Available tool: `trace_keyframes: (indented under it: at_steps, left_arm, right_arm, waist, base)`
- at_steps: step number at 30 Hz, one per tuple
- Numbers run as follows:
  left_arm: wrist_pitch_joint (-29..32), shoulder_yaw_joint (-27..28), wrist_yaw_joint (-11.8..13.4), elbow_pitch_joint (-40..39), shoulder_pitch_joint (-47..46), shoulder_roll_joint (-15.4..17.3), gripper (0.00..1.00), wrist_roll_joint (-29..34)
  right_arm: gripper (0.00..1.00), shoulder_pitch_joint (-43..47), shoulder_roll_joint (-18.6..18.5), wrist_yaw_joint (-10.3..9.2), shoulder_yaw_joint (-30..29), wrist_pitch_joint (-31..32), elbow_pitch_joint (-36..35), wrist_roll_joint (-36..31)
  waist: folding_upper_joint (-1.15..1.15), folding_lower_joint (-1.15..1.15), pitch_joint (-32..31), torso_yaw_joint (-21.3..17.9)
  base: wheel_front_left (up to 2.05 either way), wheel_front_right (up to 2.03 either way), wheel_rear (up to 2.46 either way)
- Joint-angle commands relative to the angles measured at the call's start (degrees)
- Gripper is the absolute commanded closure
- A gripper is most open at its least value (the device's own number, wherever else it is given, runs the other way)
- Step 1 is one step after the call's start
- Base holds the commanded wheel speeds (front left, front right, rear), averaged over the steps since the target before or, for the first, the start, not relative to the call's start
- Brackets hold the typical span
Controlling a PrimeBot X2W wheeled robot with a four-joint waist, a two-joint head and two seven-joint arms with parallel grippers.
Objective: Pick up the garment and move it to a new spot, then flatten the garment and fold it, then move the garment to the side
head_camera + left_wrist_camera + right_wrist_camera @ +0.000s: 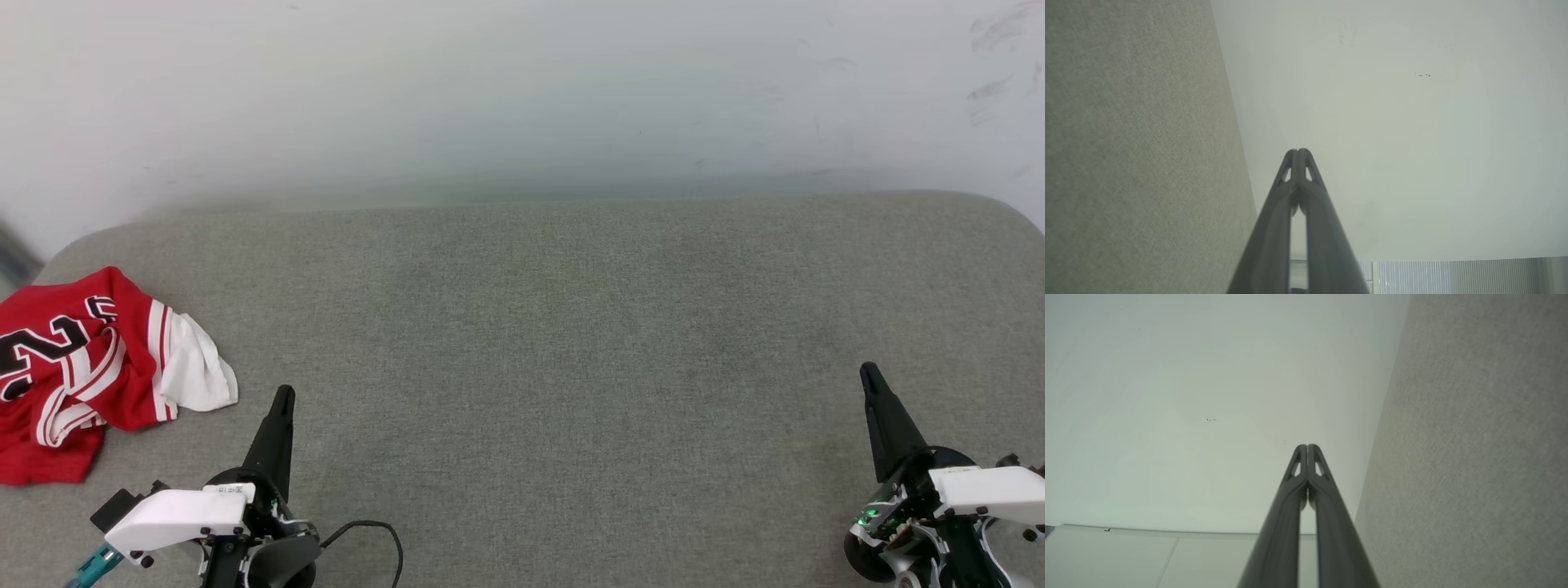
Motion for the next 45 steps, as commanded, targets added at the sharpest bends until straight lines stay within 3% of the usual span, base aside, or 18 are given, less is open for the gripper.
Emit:
trace_keyframes:
  at_steps: [1, 37, 38, 45]
  left_arm:
    - [0.07, 0.13, -0.18, -0.02, -0.42, -0.07, 1.00, 0.07]
    - [0.07, 0.12, -0.18, -0.02, -0.42, -0.07, 1.00, 0.07]
    - [-0.05, -0.04, 0.01, 0.11, 0.07, -0.01, 0.00, 0.00]
    - [-1.51, -0.78, 0.06, 0.33, 1.58, -0.13, 0.00, 0.44]
  right_arm:
    - [1.00, 0.72, 0.21, 0.00, 0.02, -0.02, 0.01, 0.23]
    - [1.00, 0.72, 0.22, 0.00, 0.02, -0.02, 0.01, 0.23]
    - [0.00, 0.04, 0.00, 0.00, 0.01, -0.03, 0.10, -0.03]
    - [0.00, 1.07, 0.03, 0.00, 0.99, -1.41, 0.76, -1.01]
  waist:
    - [0.00, 0.00, 0.00, 0.00]
    - [0.00, 0.00, 0.00, 0.00]
    - [0.00, 0.00, 0.00, 0.00]
    - [0.00, 0.00, 0.06, -0.05]
  base:
    - [0.00, 0.00, 0.00]
    - [0.00, 0.00, 0.00]
    - [0.00, 0.00, 0.00]
    - [0.00, 0.00, 0.00]
